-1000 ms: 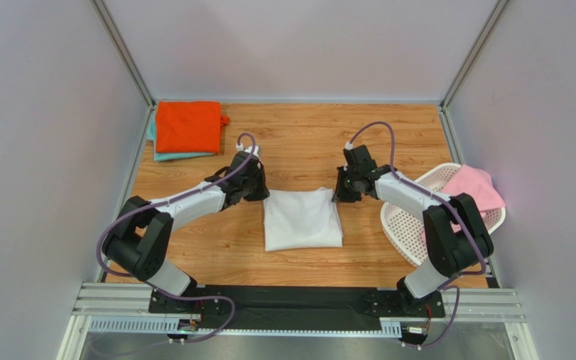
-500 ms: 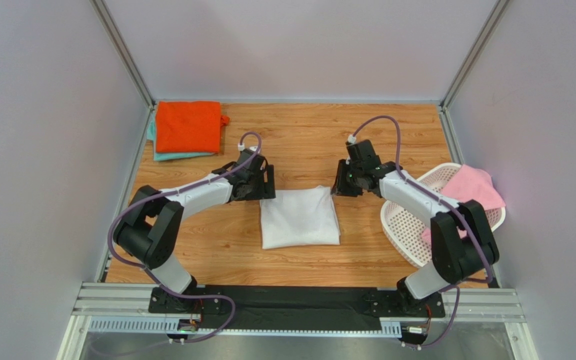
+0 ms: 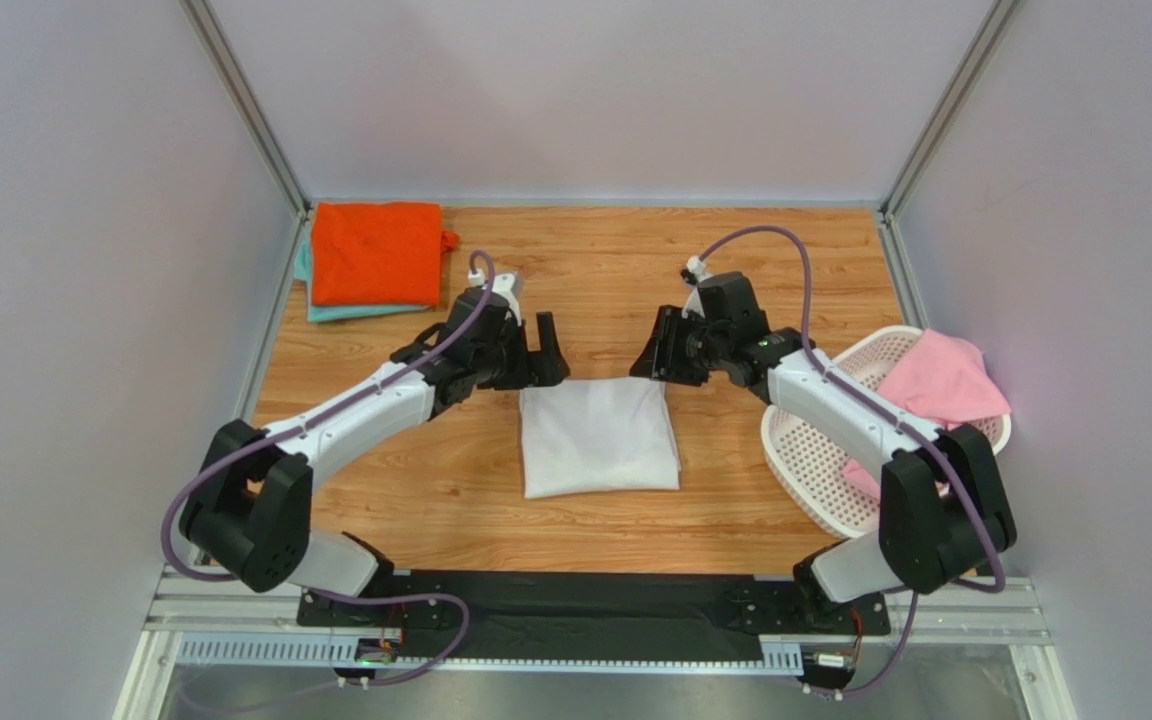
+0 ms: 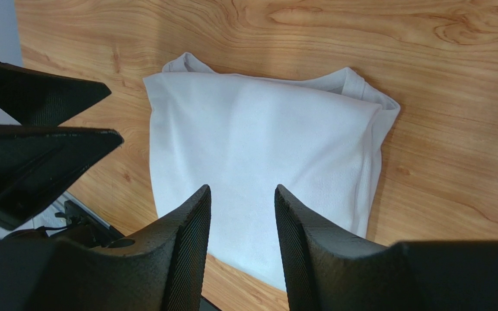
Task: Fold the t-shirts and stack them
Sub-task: Fold the tshirt
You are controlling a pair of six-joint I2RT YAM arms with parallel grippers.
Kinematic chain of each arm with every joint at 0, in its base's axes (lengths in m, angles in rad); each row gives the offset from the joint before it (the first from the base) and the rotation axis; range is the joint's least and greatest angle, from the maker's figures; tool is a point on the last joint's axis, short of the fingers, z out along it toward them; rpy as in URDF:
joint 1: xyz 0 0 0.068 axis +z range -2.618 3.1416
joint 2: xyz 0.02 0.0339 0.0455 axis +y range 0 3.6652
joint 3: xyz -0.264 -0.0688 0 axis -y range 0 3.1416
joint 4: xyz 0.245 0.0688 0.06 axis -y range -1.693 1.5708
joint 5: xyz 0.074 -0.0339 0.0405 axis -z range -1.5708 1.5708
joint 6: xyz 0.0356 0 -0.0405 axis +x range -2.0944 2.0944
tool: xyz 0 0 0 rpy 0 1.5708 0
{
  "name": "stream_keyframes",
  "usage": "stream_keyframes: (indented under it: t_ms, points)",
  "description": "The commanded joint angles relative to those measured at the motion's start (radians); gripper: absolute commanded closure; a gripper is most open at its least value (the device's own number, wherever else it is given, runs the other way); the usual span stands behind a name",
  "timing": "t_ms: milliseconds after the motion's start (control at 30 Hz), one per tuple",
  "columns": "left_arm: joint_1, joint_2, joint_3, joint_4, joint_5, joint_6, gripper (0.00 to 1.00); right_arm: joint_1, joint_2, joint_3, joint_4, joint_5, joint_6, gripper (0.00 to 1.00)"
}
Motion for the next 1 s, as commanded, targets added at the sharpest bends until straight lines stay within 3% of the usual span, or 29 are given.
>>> stream_keyframes:
  t_ms: [0, 267, 567, 700, 733, 967]
  points:
    - [-0.001, 0.066, 0.010, 0.064, 0.122, -0.016, 0.00, 0.003, 0.090, 0.027, 0.072, -0.051, 0.030, 0.57]
    - [0.001, 0.201, 0.030, 0.085, 0.098, -0.013, 0.00, -0.030, 0.292, 0.061, 0.078, -0.006, 0.033, 0.57]
    - [0.002, 0.298, 0.018, 0.104, 0.112, -0.018, 0.00, -0.050, 0.383, 0.019, 0.103, -0.009, 0.028, 0.50]
    - [0.002, 0.267, 0.025, 0.079, 0.106, -0.010, 0.00, -0.050, 0.322, 0.016, 0.086, -0.011, 0.023, 0.33]
    - [0.002, 0.237, 0.030, 0.072, 0.096, -0.007, 0.00, -0.051, 0.301, 0.021, 0.079, -0.011, 0.022, 0.00]
    - [0.001, -0.006, 0.010, 0.009, 0.084, -0.007, 0.00, -0.033, 0.023, 0.091, -0.071, 0.013, -0.016, 0.00]
